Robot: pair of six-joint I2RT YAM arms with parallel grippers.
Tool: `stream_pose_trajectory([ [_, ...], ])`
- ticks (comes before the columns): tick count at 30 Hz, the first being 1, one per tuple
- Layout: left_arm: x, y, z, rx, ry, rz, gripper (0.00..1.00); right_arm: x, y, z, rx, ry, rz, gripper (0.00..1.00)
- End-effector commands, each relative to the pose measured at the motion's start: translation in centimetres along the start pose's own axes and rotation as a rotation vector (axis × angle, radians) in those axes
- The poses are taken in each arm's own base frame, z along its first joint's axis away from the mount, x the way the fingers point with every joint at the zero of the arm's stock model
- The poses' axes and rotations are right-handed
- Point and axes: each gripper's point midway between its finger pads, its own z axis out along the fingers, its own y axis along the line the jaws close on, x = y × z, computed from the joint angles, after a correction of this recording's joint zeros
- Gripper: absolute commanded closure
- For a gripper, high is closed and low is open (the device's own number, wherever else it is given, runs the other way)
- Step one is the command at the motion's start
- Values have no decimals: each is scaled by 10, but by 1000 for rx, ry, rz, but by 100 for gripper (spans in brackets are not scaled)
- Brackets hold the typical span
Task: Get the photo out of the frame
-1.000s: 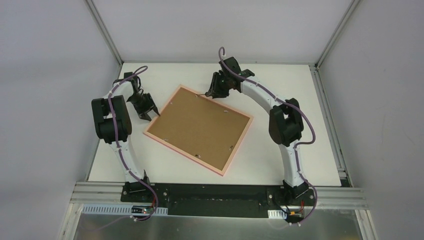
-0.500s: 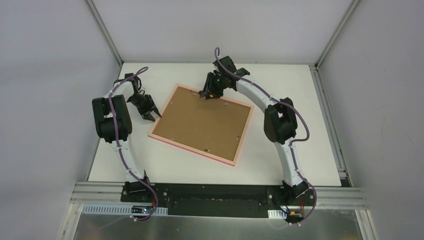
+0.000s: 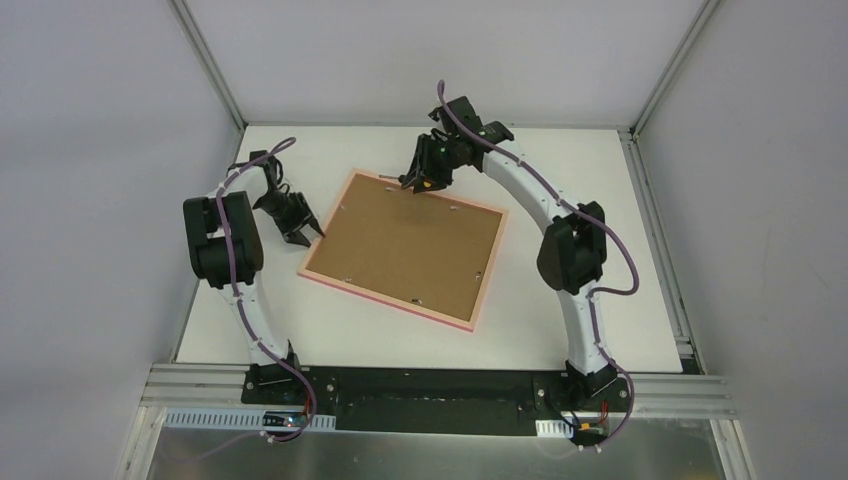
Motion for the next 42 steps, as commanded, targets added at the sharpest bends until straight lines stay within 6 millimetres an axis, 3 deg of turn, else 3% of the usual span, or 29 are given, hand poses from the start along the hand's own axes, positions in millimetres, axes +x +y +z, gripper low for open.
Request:
stream_pose_trajectory([
  [1, 34, 11, 1, -33, 93, -27, 61, 53, 24, -45, -33, 128, -129, 100],
  [5, 50, 8, 1, -8, 114, -35, 72, 110, 14, -38, -18, 246, -230, 100],
  [9, 69, 6, 2, 18, 139, -56, 80, 155, 19, -39, -59, 371, -309, 100],
  [12, 85, 5, 6, 35, 164, -69, 82, 180, 21, -43, -71, 439, -362, 100],
  [14, 98, 5, 10, 38, 182, -71, 82, 193, 11, -45, -40, 459, -374, 100],
  [17, 108, 5, 12, 36, 187, -68, 77, 200, 3, -56, -20, 436, -379, 100],
  [22, 107, 2, 10, 41, 163, -45, 63, 208, -16, -81, 44, 406, -400, 100],
  [30, 101, -19, 11, 46, 145, 28, 58, 227, -55, -113, 127, 429, -409, 100],
  [34, 106, -22, 16, 16, 143, 50, 59, 235, -65, -113, 132, 477, -424, 100],
  [42, 112, -13, 20, -19, 147, 42, 71, 231, -61, -95, 100, 503, -421, 100],
])
